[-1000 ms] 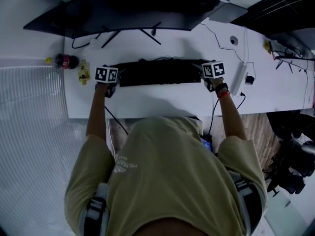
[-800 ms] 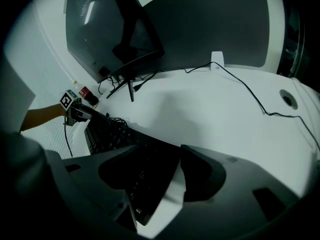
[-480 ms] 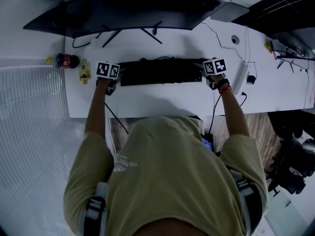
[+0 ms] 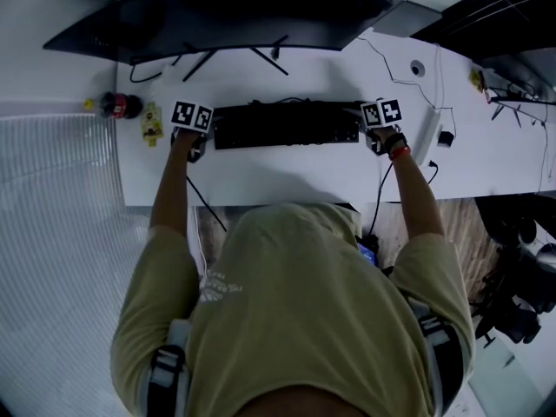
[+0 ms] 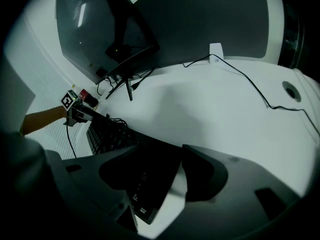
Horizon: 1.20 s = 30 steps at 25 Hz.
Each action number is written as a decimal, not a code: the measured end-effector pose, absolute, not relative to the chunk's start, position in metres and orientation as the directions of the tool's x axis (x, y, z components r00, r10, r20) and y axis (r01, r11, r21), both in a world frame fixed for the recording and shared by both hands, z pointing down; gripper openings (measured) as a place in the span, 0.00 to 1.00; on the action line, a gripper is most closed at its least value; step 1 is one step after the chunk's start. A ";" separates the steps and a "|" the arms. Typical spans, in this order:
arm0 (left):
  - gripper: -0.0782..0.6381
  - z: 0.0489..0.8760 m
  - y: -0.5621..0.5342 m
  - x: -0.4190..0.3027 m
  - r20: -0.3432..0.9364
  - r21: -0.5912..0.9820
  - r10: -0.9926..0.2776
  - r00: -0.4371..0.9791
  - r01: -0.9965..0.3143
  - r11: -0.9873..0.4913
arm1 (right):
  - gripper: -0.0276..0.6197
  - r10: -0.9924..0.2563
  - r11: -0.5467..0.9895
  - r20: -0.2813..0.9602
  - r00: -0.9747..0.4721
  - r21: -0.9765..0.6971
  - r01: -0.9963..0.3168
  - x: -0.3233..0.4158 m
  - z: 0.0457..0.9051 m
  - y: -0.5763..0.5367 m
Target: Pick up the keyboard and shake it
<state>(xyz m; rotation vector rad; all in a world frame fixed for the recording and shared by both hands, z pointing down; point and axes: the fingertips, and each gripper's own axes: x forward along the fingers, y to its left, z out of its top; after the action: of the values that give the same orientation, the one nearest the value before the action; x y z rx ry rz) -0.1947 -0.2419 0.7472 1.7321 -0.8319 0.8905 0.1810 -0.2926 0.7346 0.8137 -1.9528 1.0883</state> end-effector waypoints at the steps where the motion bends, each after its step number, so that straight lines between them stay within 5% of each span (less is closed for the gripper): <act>1: 0.44 0.747 -0.242 -0.195 0.859 0.449 -0.127 0.496 -0.850 -0.277 | 0.43 -0.150 0.432 0.846 -0.512 -0.409 -0.804 0.181 0.735 -0.292; 8: 0.43 0.748 -0.240 -0.195 0.874 0.429 -0.112 0.472 -0.860 -0.275 | 0.42 -0.076 0.400 0.889 -0.451 -0.387 -0.831 0.180 0.734 -0.291; 30: 0.41 0.726 -0.229 -0.198 0.884 0.347 -0.214 0.416 -0.890 -0.296 | 0.41 -0.210 0.364 0.880 -0.426 -0.334 -0.869 0.183 0.706 -0.283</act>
<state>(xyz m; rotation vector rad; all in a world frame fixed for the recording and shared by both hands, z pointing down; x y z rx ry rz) -0.1977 -0.2290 0.7260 1.7601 -0.9593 0.9316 0.1833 -0.2827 0.7061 0.9415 -1.8563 1.0828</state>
